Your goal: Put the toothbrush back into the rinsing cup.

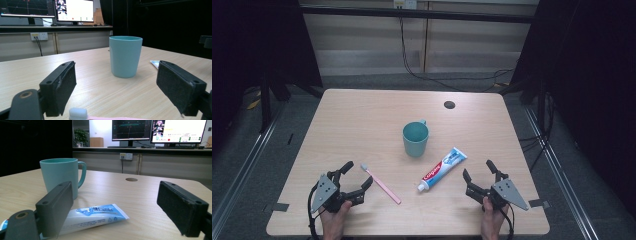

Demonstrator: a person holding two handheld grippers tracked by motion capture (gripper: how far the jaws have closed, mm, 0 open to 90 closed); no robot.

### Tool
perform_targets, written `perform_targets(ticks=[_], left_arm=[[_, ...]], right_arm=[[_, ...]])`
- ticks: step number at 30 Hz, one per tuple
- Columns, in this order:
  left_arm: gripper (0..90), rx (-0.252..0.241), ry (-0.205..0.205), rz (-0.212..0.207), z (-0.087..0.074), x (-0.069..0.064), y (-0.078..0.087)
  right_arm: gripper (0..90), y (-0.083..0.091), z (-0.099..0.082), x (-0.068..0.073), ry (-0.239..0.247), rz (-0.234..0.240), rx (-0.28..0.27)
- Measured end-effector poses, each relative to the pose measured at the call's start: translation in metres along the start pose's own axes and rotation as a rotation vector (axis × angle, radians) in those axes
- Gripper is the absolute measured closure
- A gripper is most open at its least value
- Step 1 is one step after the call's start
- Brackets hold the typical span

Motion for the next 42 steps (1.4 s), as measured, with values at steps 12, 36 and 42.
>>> perform_targets(ticks=[12,36,42], left_arm=[[17.4,0.004,0.02,0.038,0.0,0.0,-0.001],[22.5,0.19,0.062,0.012,0.042,0.003,-0.002],[27.4,0.299,0.103,-0.009,0.054,0.006,-0.001]], right_arm=[[13.5,-0.001,0.0,0.0,0.003,-0.012,0.004],[13.4,0.0,0.0,0.0,0.002,-0.019,-0.001],[13.4,0.0,0.0,0.0,0.001,-0.027,0.0]])
Point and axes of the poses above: each handheld gripper's, and its own axes: y roughly backward along the jaws, z roughly out of its top, x roughly to its left, the point moved 3 cm from there along -y, roughly forward along the jaws, and after that the axes turned 14 degrees about z, right-handed, at the moved point
